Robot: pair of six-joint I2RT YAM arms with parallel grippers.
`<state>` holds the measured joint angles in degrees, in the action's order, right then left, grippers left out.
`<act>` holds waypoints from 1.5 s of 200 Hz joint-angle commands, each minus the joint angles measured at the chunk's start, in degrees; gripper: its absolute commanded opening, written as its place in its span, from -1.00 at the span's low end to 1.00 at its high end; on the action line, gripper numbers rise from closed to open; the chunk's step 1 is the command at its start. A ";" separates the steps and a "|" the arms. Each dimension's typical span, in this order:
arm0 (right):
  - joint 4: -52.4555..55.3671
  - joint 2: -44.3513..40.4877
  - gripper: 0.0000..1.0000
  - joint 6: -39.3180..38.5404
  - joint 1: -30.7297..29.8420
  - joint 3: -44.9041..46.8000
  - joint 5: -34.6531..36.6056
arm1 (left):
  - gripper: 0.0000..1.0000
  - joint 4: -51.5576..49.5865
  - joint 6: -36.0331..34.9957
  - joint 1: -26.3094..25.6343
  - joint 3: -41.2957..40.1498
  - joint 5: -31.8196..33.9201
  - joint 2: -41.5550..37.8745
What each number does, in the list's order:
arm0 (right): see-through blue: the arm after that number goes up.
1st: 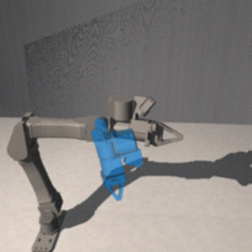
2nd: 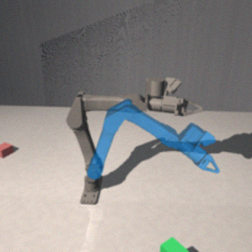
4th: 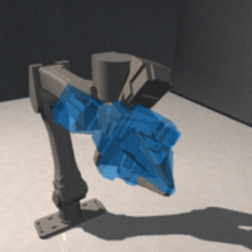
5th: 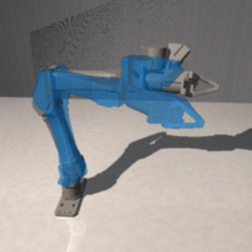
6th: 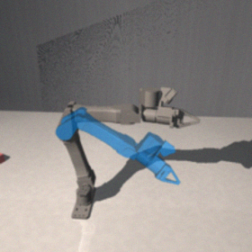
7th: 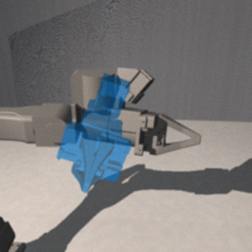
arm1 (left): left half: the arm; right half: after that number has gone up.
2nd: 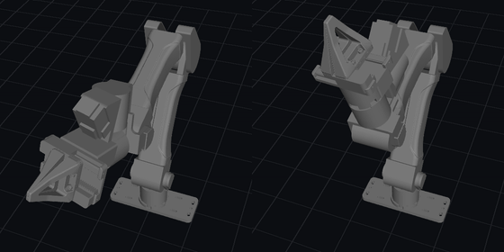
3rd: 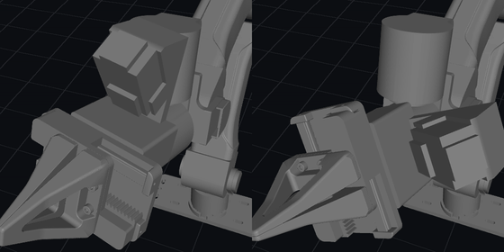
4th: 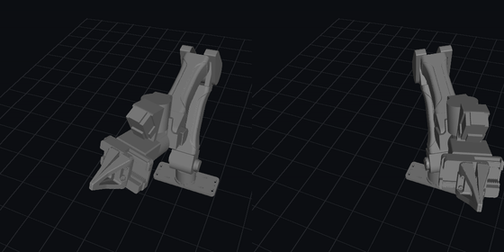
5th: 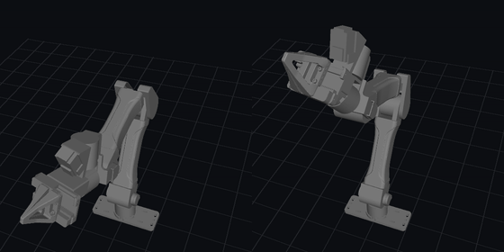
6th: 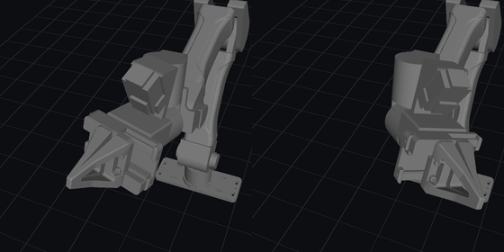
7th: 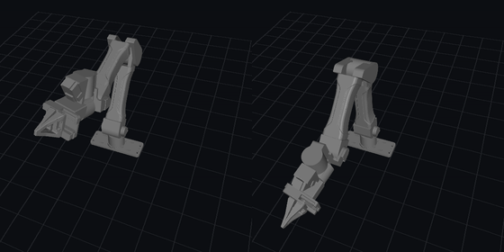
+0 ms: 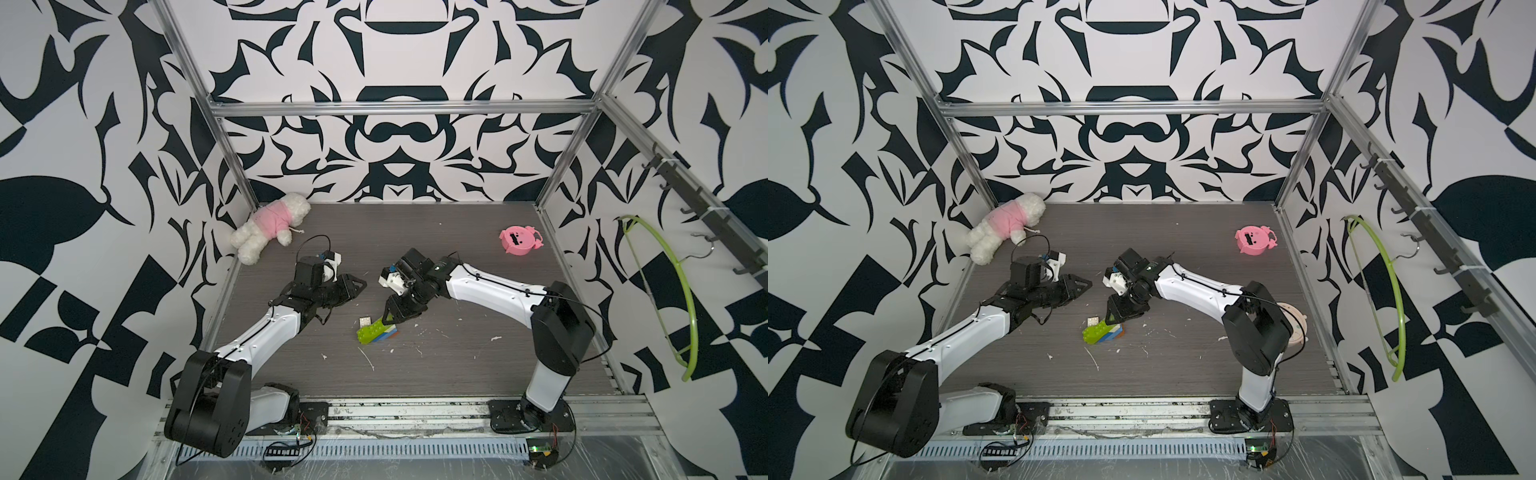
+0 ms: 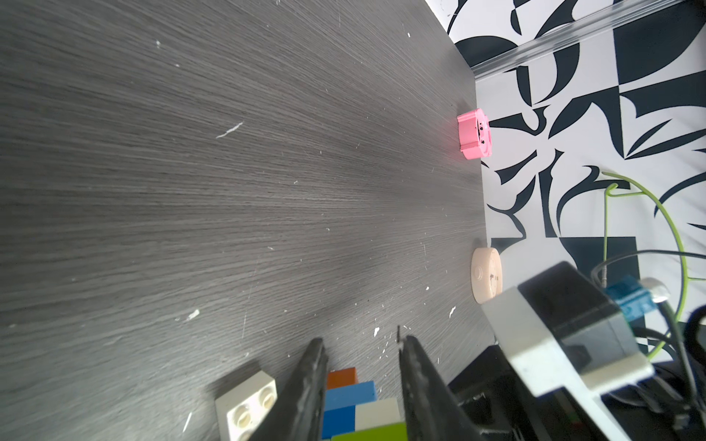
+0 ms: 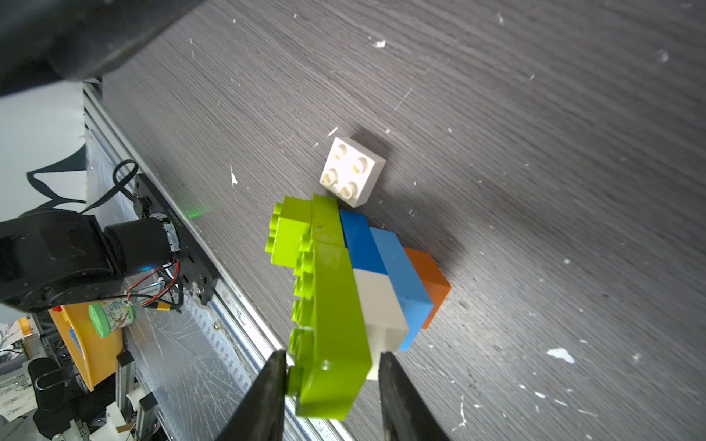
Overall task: Assemble a heart with lego
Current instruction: Adjust the lego brick at the center of the board.
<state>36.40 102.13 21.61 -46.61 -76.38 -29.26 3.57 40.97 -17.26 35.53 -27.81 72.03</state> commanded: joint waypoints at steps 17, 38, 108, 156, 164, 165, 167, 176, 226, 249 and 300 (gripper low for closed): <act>-0.47 0.12 -0.25 0.88 -0.24 -2.53 -0.12 | -0.28 -0.84 -1.29 0.36 -0.90 0.21 -0.93; -1.99 0.68 -0.31 1.66 -0.21 -2.08 -1.97 | -0.28 -0.76 -1.42 0.51 -0.93 0.19 -0.79; -8.31 -2.27 -0.60 4.67 3.40 3.44 -8.44 | -0.28 -0.42 -1.66 1.04 -1.21 -0.26 -0.07; -25.85 -7.57 -0.65 14.05 12.06 15.37 -18.00 | -0.20 2.72 -0.42 1.10 -2.01 -1.63 0.21; -28.95 -8.35 -0.65 15.66 13.65 17.44 -18.74 | -0.16 4.07 -0.15 1.17 -2.40 -2.29 0.22; -29.25 -8.44 -0.65 15.84 13.78 17.68 -18.83 | -0.15 4.33 -0.13 1.17 -2.44 -2.40 0.22; -30.07 -8.57 -0.66 16.12 14.25 18.13 -19.04 | -0.15 4.69 -0.06 1.15 -2.56 -2.64 0.22; -33.14 -9.00 -0.65 18.01 16.10 20.32 -19.78 | -0.12 6.89 -0.01 1.18 -3.26 -3.67 0.30; -44.55 -7.19 -0.65 22.90 22.46 26.22 -25.95 | 0.14 21.93 -1.98 1.58 -8.79 -9.12 3.73; -48.72 -6.12 -0.66 24.77 24.74 28.47 -28.47 | 0.29 24.26 -5.70 1.56 -9.85 -11.35 4.88; -51.18 -4.46 -0.66 24.18 28.55 32.04 -29.71 | 0.40 27.42 3.07 1.66 -7.69 -15.10 14.25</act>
<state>-11.09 97.23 45.34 -19.55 -45.93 -57.39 26.39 38.44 -15.97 26.44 -38.72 81.19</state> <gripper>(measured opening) 0.238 0.722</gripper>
